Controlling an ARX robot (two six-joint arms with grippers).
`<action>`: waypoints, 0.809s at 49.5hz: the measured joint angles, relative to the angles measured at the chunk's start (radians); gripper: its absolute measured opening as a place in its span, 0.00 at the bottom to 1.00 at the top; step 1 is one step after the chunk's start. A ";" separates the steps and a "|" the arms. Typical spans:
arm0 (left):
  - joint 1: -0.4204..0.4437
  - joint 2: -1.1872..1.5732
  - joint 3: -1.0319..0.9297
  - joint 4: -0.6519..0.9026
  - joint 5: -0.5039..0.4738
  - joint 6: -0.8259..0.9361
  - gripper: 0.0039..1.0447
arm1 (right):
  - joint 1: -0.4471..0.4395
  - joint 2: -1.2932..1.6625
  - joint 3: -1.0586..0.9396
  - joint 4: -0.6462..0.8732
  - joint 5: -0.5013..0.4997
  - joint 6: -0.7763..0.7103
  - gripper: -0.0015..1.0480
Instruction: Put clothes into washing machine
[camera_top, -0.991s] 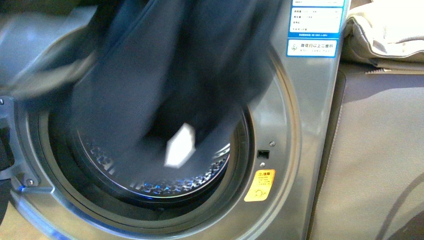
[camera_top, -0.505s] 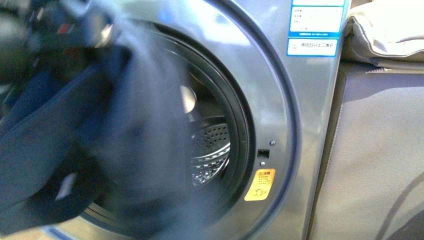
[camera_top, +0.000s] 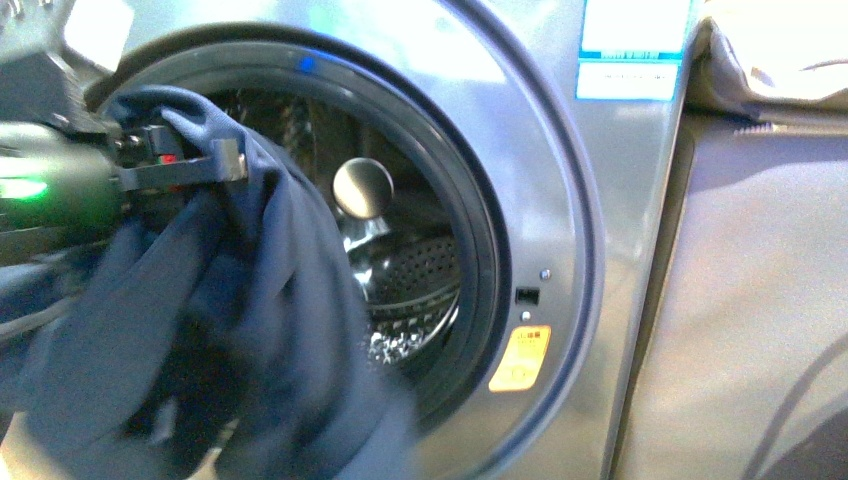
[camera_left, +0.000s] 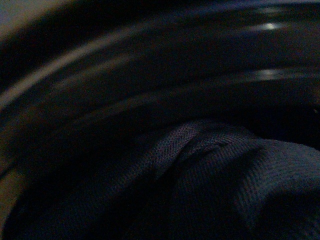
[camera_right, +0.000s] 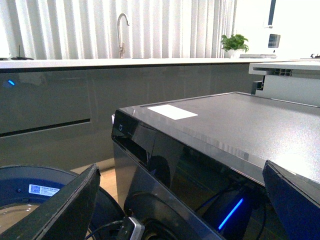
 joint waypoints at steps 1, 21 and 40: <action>0.000 0.009 0.008 0.003 -0.009 -0.005 0.05 | 0.000 0.000 0.000 0.000 0.000 0.000 0.93; -0.049 0.142 0.035 0.075 -0.061 -0.015 0.05 | 0.000 0.000 0.000 0.000 0.000 0.000 0.93; -0.088 0.279 0.093 0.123 -0.089 -0.002 0.05 | 0.000 0.000 0.000 0.000 0.000 0.000 0.93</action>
